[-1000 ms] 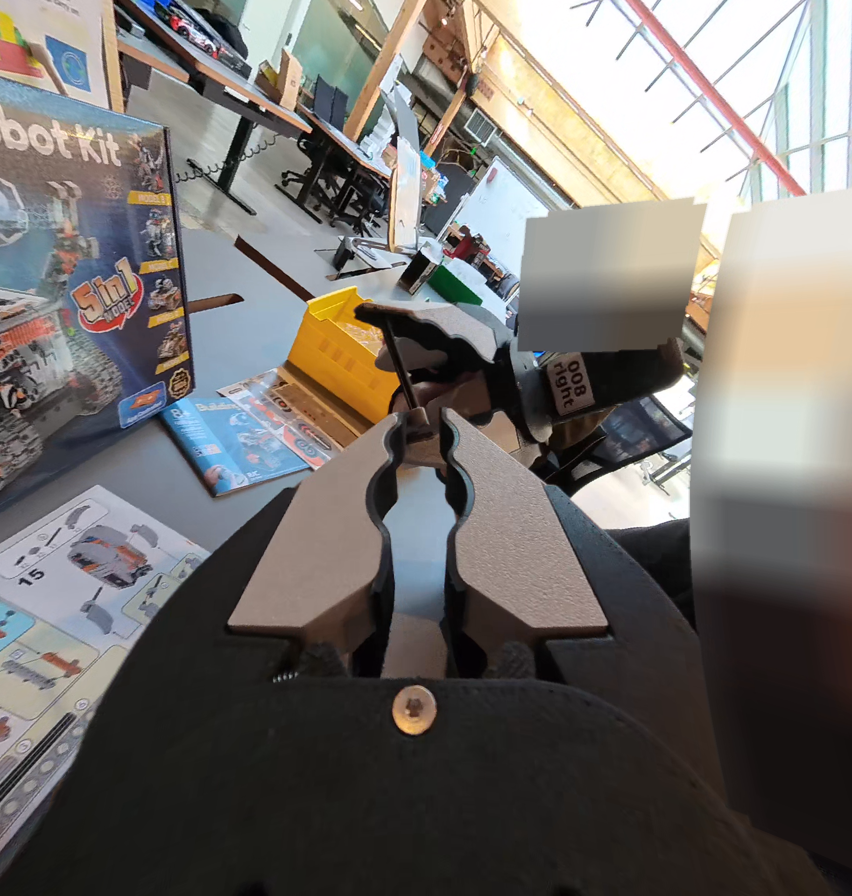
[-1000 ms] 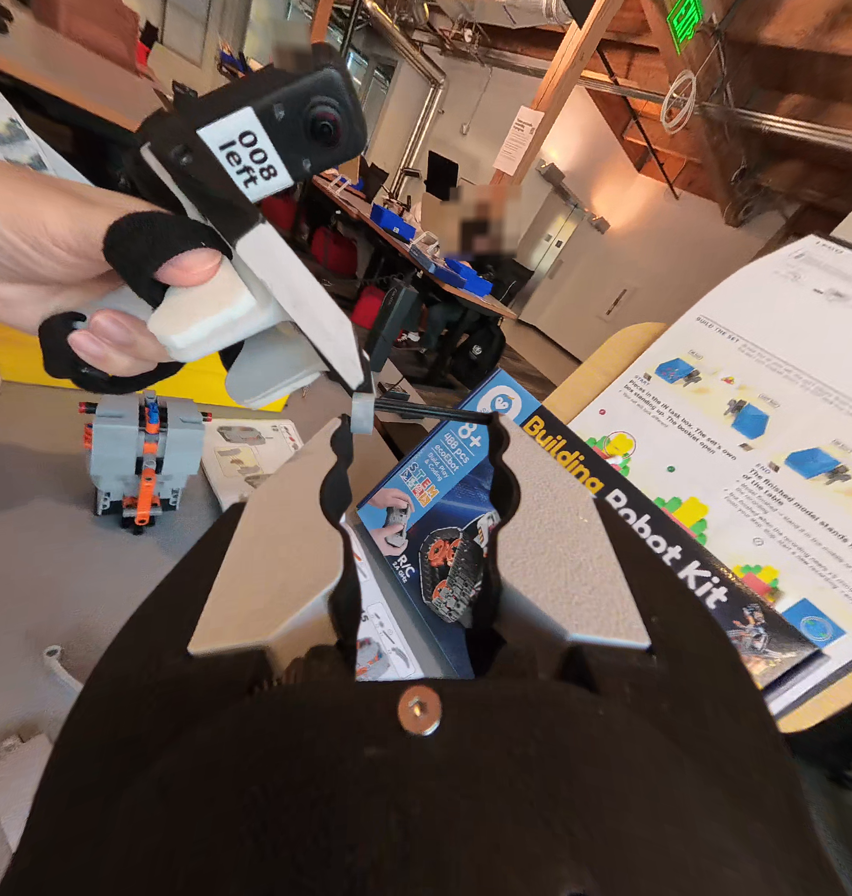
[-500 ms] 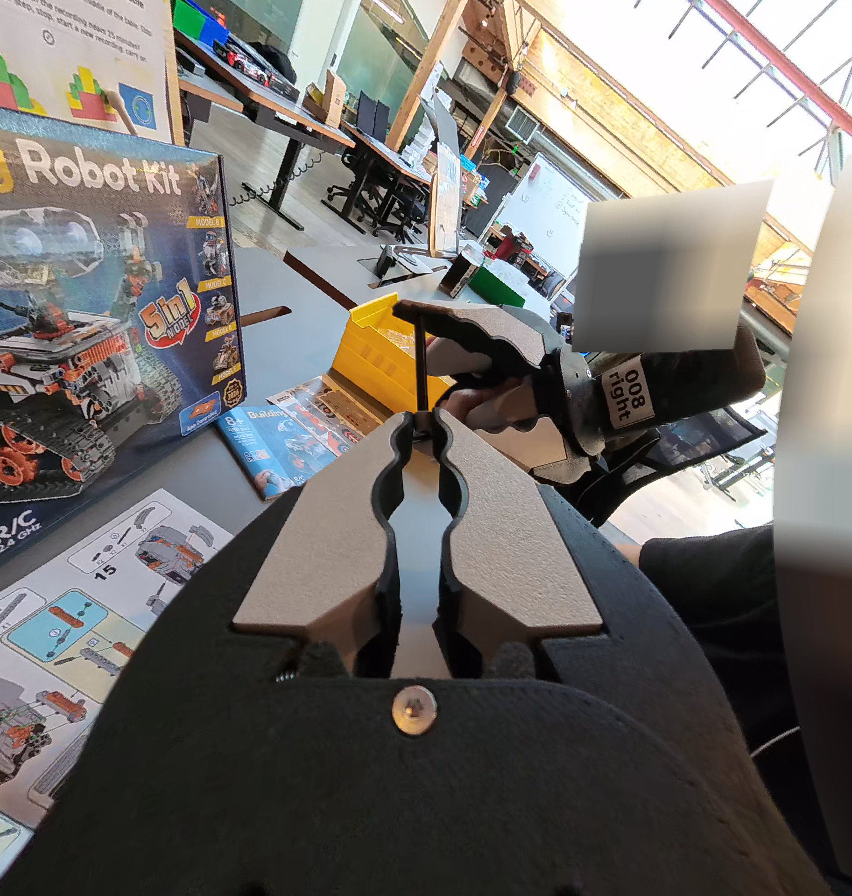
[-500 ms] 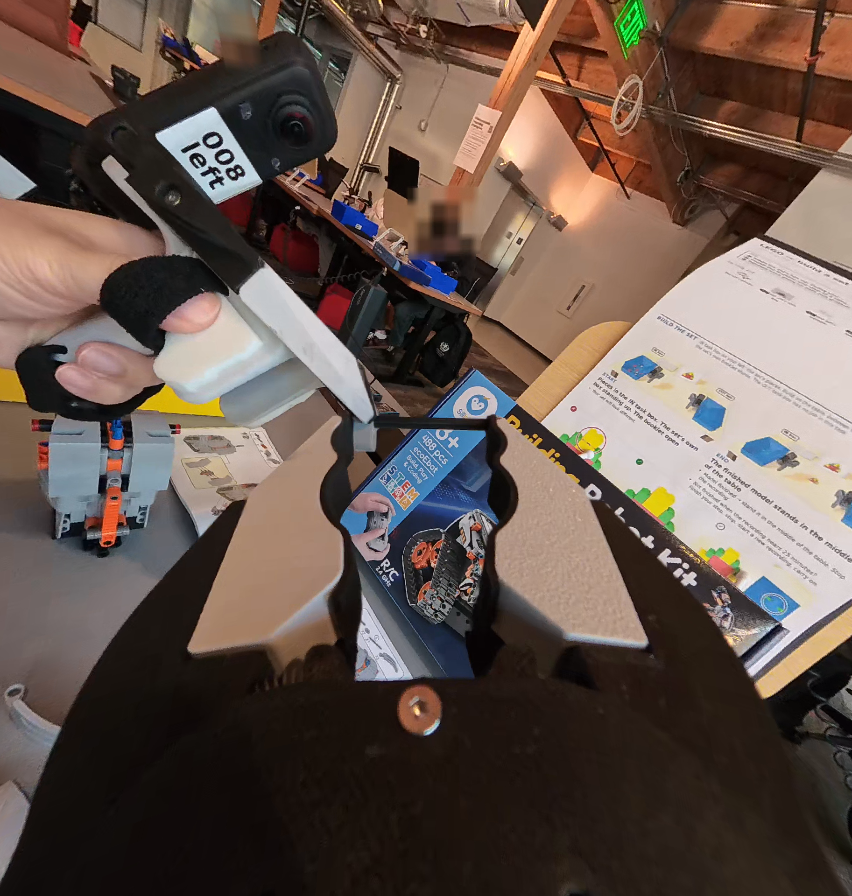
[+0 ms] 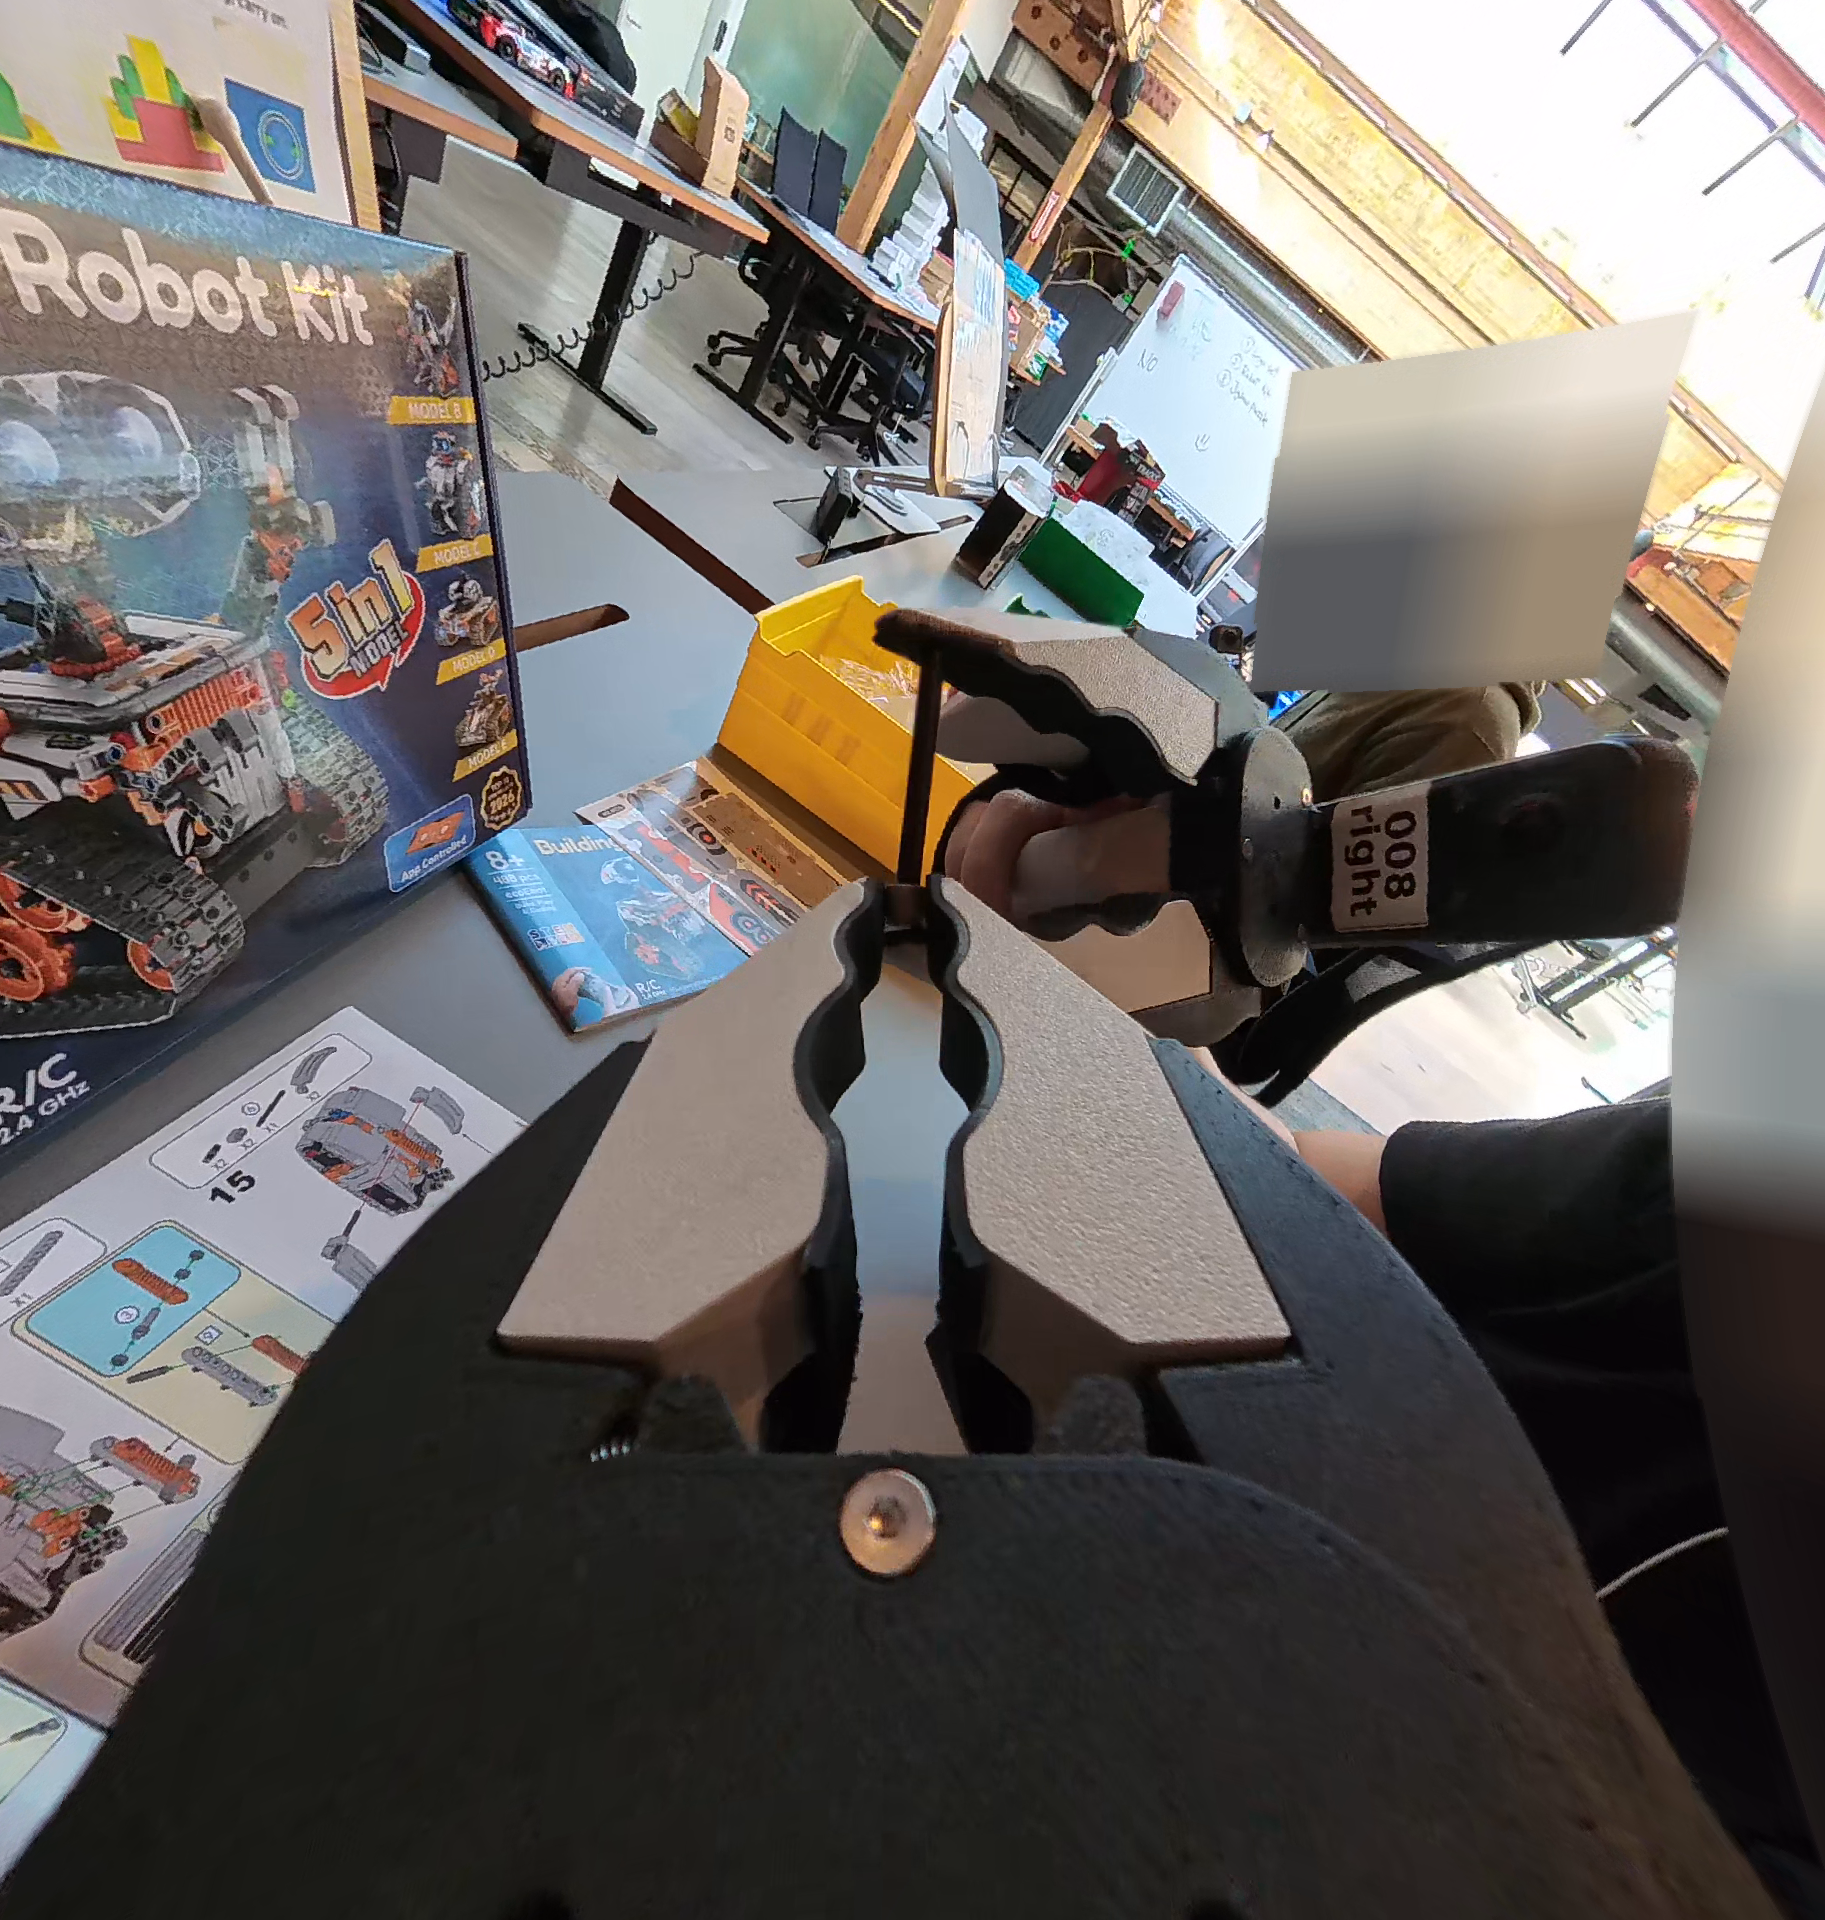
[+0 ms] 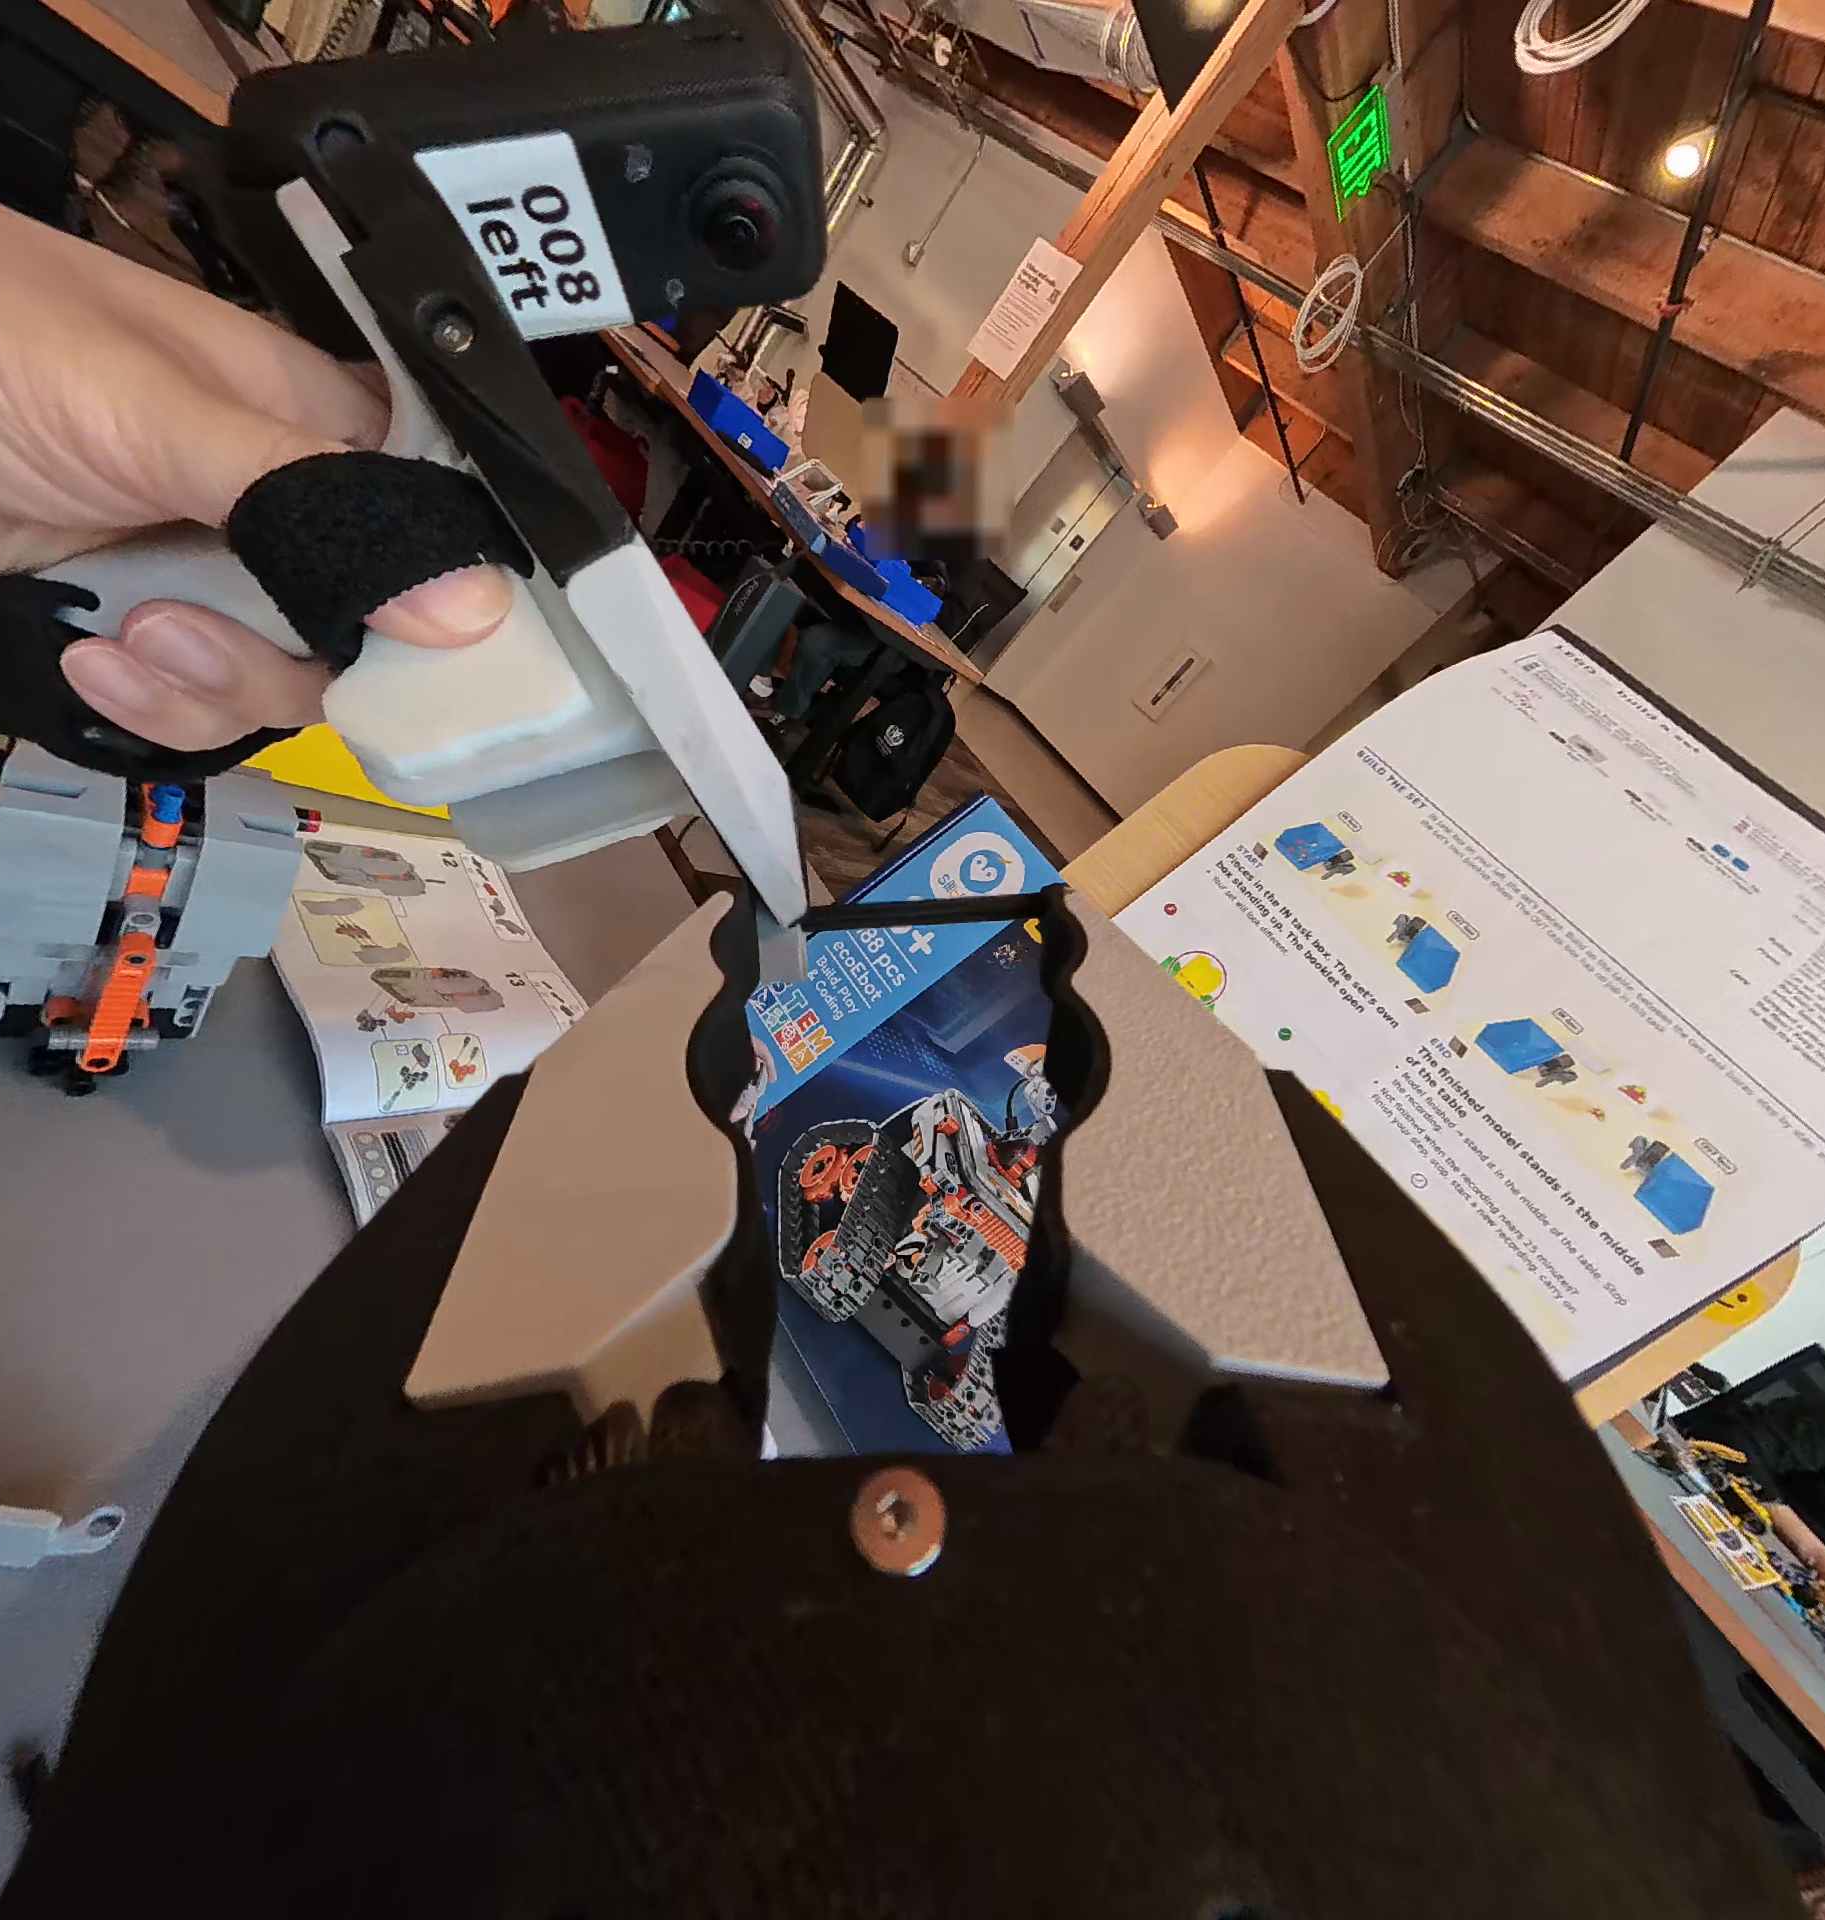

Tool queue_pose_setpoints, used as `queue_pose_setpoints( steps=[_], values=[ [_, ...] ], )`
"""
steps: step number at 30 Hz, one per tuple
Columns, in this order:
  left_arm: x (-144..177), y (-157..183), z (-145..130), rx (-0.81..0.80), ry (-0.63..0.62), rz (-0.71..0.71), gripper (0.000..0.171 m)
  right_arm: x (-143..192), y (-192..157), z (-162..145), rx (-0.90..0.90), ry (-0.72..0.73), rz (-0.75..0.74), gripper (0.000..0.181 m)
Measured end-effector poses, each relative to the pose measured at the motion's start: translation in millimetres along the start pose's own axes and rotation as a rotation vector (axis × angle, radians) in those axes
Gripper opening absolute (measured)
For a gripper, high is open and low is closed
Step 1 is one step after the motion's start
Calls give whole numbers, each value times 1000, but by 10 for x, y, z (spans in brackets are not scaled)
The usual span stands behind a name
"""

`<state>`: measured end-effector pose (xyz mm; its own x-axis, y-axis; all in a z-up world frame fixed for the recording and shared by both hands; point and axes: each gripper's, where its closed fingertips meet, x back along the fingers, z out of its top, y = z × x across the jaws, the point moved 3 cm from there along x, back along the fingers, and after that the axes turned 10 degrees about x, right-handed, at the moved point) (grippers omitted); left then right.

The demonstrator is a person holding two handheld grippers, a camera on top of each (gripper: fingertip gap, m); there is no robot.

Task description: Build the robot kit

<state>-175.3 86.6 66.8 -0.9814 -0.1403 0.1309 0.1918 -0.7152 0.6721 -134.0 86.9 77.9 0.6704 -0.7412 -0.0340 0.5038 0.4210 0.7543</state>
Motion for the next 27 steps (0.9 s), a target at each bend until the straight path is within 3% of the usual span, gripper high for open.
queue_pose_setpoints(
  steps=[27],
  values=[
    [-45,-11,-17,10,0,3,5,29,0,-23,40,-24,-1,53]
  ],
)
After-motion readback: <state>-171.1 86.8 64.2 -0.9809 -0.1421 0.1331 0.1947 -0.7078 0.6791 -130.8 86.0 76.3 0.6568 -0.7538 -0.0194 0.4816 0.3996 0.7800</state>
